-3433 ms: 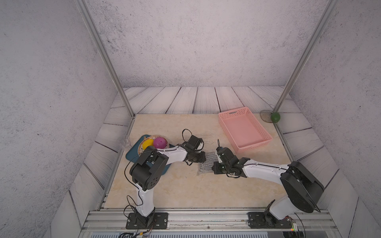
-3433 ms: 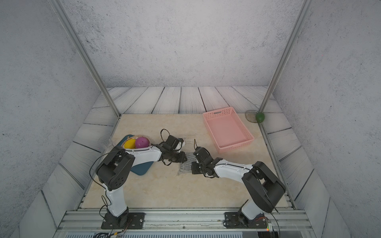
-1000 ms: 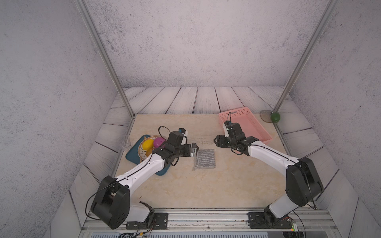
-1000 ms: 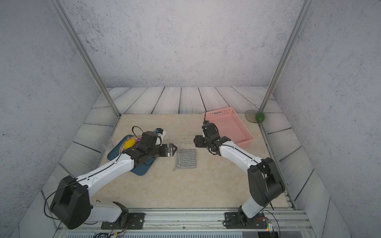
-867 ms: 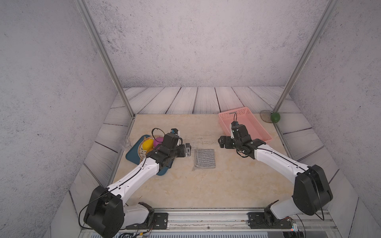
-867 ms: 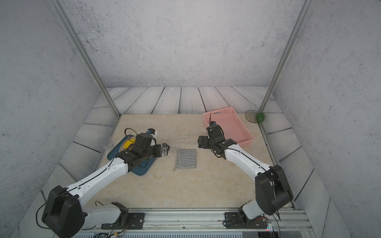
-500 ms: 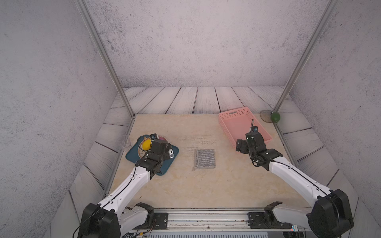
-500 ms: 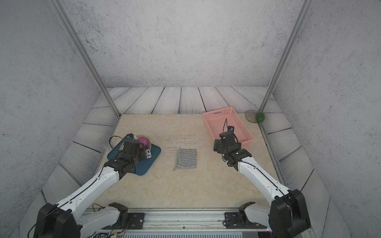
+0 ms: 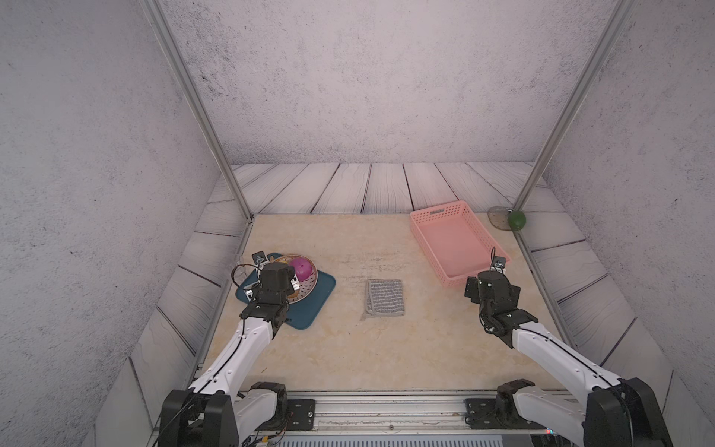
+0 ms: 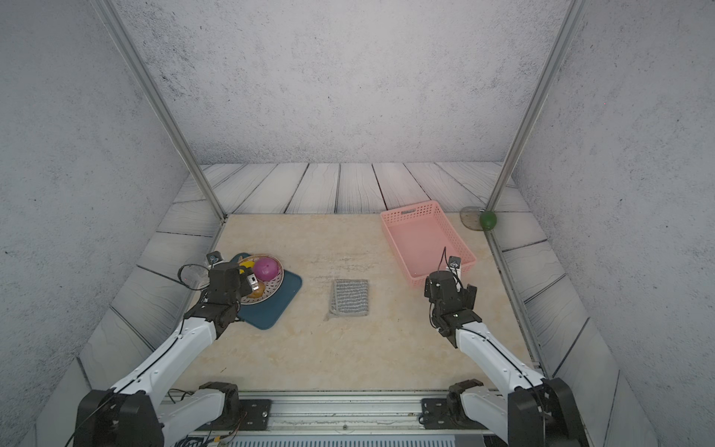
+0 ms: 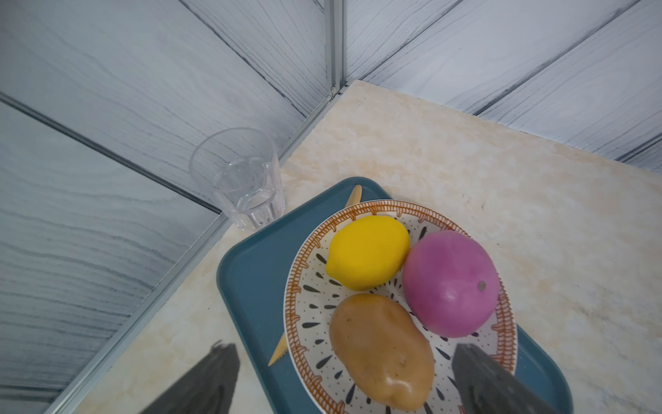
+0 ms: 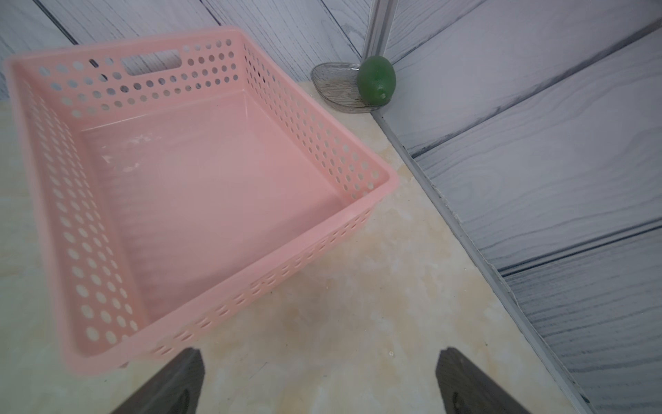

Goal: Fold the square dishcloth
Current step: Reset both arms

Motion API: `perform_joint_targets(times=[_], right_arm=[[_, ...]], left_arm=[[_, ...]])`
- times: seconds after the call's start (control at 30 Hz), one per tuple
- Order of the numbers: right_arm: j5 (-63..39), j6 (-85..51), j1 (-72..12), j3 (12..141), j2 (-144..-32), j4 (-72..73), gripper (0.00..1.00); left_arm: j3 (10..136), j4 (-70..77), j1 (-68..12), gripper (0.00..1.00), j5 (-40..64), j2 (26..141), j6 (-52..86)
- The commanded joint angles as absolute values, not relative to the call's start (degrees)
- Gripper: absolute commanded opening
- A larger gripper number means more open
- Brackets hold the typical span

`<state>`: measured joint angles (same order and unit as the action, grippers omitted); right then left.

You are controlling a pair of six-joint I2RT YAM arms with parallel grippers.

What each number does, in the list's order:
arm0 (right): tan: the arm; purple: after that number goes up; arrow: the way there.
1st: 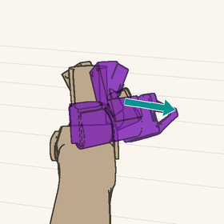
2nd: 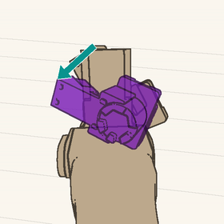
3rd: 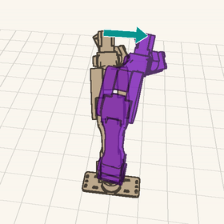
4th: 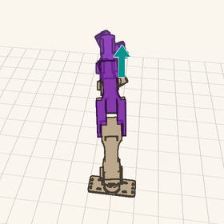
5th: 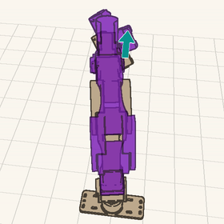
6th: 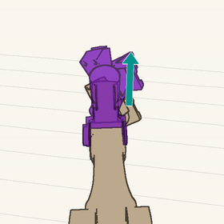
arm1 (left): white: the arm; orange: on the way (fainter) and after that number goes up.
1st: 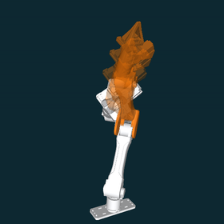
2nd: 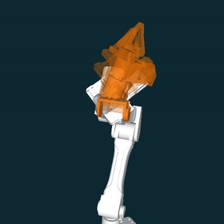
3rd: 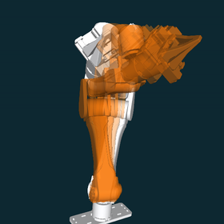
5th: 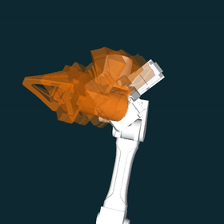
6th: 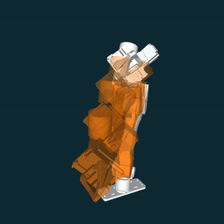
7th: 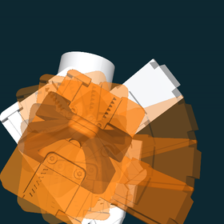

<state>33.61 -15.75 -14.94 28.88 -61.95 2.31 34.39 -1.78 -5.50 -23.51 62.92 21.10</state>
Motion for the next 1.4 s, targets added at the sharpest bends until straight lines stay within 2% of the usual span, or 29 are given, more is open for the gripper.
perform_joint_targets(times=[0.0,0.23,0.5,0.7,0.9,1.03,1.23,1.3,1.37], right_arm=[[34.3,-12.19,-12.94,26.52,-60.16,11.43,0.99],[29.22,-10.73,-6.67,19.16,-62.44,25.94,0.99],[19.41,-12.33,0.8,17.83,-71.72,39.46,0.99],[13.25,-14.72,5.0,17.15,-79.62,49.8,0.99],[5.78,-11.37,4.97,16.97,-79.41,50.09,0.99],[0.73,-8.99,5.03,16.96,-80.93,51.85,0.99],[-4.7,-6.85,5.02,18.47,-89.59,59.98,0.99],[-4.59,-6.56,4.97,19.85,-87.82,54.25,0.99],[-2.93,-6.39,4.41,22.35,-86.43,46.86,0.99]], left_arm=[[32.68,6.44,-2.56,1.0,-18.22,64.64,15.67],[32.57,13.93,1.23,1.0,-10.93,69.16,9.26],[28.04,26.9,3.39,1.0,-1.77,73.46,5.09],[26.41,32.33,3.41,1.0,-0.28,77.04,2.7],[22.48,43.42,3.37,1.0,4.64,78.96,1.69],[23.5,45.04,3.26,1.0,6.62,83.05,1.01],[24.98,47.64,3.42,1.0,10.18,88.47,-0.32],[26.95,42.6,3.34,1.0,7.55,87.63,0.55],[26.8,43.48,3.31,1.0,5.28,88.06,1.37]])
